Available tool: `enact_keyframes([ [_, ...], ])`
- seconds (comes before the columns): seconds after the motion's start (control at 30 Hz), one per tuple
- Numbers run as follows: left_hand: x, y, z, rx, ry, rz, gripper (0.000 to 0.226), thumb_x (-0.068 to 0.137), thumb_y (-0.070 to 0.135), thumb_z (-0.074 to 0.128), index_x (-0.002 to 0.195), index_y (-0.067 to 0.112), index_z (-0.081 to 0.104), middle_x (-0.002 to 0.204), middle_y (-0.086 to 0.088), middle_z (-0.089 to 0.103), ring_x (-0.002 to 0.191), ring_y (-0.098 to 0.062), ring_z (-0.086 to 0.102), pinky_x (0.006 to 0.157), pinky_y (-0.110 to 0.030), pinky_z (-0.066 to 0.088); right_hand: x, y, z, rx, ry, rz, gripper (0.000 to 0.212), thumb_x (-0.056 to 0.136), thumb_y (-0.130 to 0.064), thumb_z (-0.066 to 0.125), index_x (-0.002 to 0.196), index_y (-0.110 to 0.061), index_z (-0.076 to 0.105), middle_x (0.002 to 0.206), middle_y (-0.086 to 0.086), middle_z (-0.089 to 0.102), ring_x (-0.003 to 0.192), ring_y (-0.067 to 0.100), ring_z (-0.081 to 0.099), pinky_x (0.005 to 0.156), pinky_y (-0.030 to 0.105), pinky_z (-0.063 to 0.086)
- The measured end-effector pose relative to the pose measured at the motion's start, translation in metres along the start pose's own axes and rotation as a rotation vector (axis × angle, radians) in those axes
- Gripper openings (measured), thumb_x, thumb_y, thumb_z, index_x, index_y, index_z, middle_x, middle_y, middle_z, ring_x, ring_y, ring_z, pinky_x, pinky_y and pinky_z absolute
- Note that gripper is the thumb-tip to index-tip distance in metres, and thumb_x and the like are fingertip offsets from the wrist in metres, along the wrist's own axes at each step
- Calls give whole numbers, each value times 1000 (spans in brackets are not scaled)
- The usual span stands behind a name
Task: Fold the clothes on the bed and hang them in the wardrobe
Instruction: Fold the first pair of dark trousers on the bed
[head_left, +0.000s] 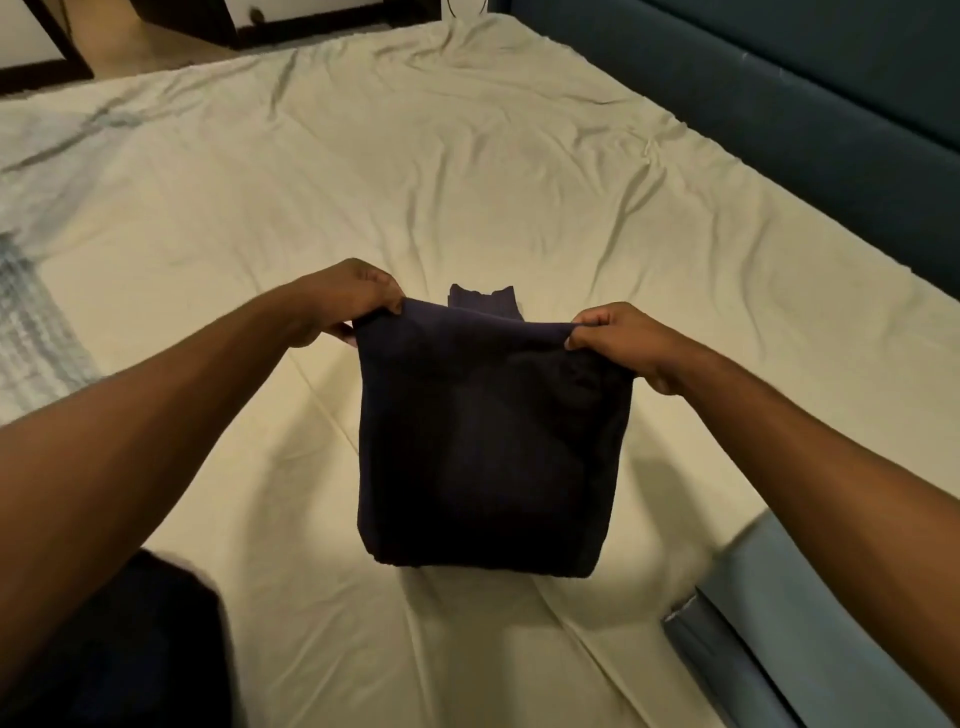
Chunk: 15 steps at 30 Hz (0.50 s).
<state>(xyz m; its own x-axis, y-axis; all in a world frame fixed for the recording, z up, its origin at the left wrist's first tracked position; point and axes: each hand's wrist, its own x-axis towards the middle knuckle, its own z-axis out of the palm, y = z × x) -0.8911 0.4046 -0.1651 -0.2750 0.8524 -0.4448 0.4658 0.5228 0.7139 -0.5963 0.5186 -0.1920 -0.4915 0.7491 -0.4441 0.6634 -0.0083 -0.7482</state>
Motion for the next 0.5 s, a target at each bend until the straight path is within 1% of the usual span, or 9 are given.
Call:
enact_keyframes([
  [0.1,44,-7,3,-18,44,-7,13,92,13,57,92,12,70,79,-2,60,71,-14,54,57,-25,51,44,4,-2,-8,45,5,14,89,-15,62,77,-18,68,71,0,61,66,16,54,55,22,38],
  [0.17,67,-14,8,-36,66,-10,13,92,12,57,94,10,70,80,-4,60,72,-14,54,57,-25,52,68,7,-1,-18,72,9,13,89,-17,63,79,-19,70,76,1,65,69,16,58,58,23,43],
  [0.23,90,-21,13,-56,94,-23,11,92,11,58,89,11,68,79,-4,61,72,-14,55,57,-26,52,91,11,1,-24,103,14,10,88,-18,65,81,-20,72,83,3,68,74,17,62,62,24,46],
  [0.3,111,-25,18,-59,136,-29,13,91,11,59,82,14,67,78,-3,62,73,-15,57,57,-27,51,111,13,2,-38,130,14,9,87,-18,66,80,-22,71,86,3,68,75,17,62,60,23,46],
  [0.37,128,-29,20,-59,181,-35,13,89,12,61,79,15,68,79,-4,64,75,-17,60,57,-27,51,127,14,2,-48,140,8,11,86,-18,67,78,-24,70,87,2,68,76,16,62,59,23,45],
  [0.43,141,-32,20,-59,220,-38,13,86,13,63,75,17,68,81,-5,65,74,-18,61,55,-26,50,141,16,1,-52,129,-1,13,85,-18,68,73,-23,69,89,3,69,78,17,62,62,24,47],
  [0.5,151,-37,23,-27,273,-27,13,85,14,61,74,18,68,86,-6,66,75,-19,61,58,-26,52,153,20,3,-45,141,-23,15,86,-19,68,72,-23,70,91,2,71,82,17,63,71,26,52],
])
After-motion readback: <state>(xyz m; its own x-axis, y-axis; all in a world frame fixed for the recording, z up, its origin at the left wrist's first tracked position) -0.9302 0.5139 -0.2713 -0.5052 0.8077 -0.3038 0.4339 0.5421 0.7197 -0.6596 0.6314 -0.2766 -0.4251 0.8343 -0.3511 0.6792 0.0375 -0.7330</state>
